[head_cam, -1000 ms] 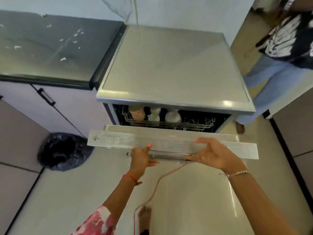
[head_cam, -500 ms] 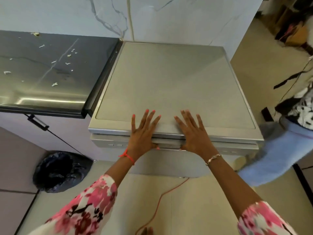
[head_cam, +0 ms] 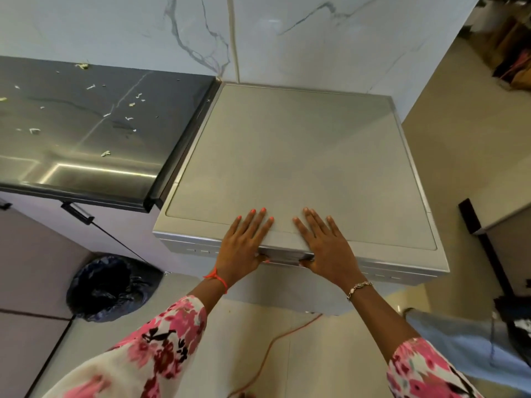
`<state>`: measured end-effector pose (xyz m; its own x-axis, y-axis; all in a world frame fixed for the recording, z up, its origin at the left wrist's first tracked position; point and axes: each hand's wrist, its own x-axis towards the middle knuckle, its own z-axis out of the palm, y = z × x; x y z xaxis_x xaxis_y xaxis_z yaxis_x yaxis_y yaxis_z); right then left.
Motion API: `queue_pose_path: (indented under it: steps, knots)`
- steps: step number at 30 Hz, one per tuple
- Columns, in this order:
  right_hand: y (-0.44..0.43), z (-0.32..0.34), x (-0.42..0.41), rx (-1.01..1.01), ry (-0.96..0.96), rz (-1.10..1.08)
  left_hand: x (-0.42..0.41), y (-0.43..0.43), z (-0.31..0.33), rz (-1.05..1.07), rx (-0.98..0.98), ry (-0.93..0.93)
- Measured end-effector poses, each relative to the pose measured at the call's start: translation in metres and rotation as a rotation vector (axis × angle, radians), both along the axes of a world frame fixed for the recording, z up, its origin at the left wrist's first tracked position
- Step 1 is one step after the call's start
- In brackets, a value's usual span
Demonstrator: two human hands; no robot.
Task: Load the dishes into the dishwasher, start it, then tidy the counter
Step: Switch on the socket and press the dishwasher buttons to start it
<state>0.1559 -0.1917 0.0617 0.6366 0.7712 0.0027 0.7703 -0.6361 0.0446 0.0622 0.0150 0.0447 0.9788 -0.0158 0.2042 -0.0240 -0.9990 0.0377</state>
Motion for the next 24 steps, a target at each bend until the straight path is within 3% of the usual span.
queue_pose_path:
  steps: [4, 8, 10, 14, 15, 19, 24]
  knots:
    - [0.003, 0.005, -0.001, -0.03, 0.045, -0.023, 0.0, -0.003, 0.005, 0.008, 0.006, 0.021]
    - [0.002, 0.012, 0.001, -0.045, 0.153, -0.037, 0.0, -0.004, 0.012, 0.012, -0.121, 0.071]
    - [0.006, 0.022, 0.005, -0.069, 0.268, -0.028, 0.002, 0.002, 0.018, 0.007, -0.233, 0.068]
    - [0.027, 0.067, 0.031, -0.085, 0.672, -0.101, 0.027, 0.038, 0.044, 0.032, -0.691, 0.106]
    - [0.033, 0.079, 0.045, -0.085, 0.712, -0.103, 0.039, 0.053, 0.046, 0.046, -0.706, 0.118]
    - [0.07, 0.11, 0.115, 0.059, 0.675, -0.174, 0.101, 0.11, 0.053, 0.139, -0.681, 0.076]
    - [0.137, 0.138, 0.195, 0.162, 0.581, -0.183, 0.174, 0.175, 0.06, 0.124, -0.622, 0.175]
